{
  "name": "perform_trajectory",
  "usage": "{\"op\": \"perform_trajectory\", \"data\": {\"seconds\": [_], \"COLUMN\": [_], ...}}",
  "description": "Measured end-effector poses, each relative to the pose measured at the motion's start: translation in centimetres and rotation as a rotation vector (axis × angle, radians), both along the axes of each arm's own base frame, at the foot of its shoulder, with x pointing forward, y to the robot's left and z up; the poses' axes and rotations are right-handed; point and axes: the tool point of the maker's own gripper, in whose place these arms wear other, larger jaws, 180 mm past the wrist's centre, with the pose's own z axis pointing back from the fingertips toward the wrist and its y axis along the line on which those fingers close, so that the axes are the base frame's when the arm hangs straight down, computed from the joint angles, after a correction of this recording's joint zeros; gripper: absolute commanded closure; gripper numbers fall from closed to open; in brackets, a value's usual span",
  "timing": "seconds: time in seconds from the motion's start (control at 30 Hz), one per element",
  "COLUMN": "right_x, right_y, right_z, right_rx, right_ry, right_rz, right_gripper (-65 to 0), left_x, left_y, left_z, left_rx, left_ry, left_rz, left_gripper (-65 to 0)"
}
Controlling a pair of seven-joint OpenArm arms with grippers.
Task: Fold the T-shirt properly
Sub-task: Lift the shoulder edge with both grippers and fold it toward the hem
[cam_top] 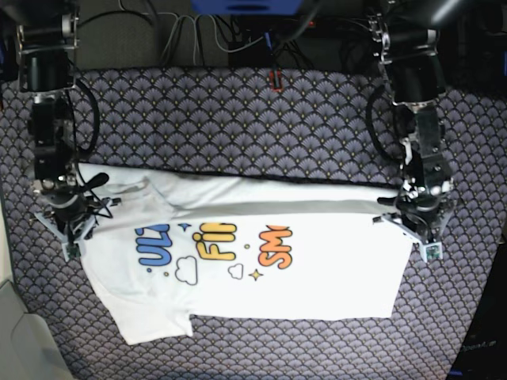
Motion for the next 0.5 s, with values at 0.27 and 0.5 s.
{"op": "perform_trajectory", "data": {"seconds": [0.27, 0.5], "right_x": [0.0, 0.0], "right_y": [0.5, 0.4], "right_z": [-0.2, -0.2], "right_rx": [0.006, 0.006], "right_ry": [0.003, 0.004], "right_rz": [0.003, 0.002], "right_gripper": [0.0, 0.0], "left_x": [1.6, 1.7], "left_y": [0.7, 0.7], "left_z": [1.3, 1.3], "left_rx": [0.029, 0.028], "left_ry": [-0.08, -0.084], "left_rz": [-0.008, -0.007], "left_gripper": [-0.6, -1.0]}}
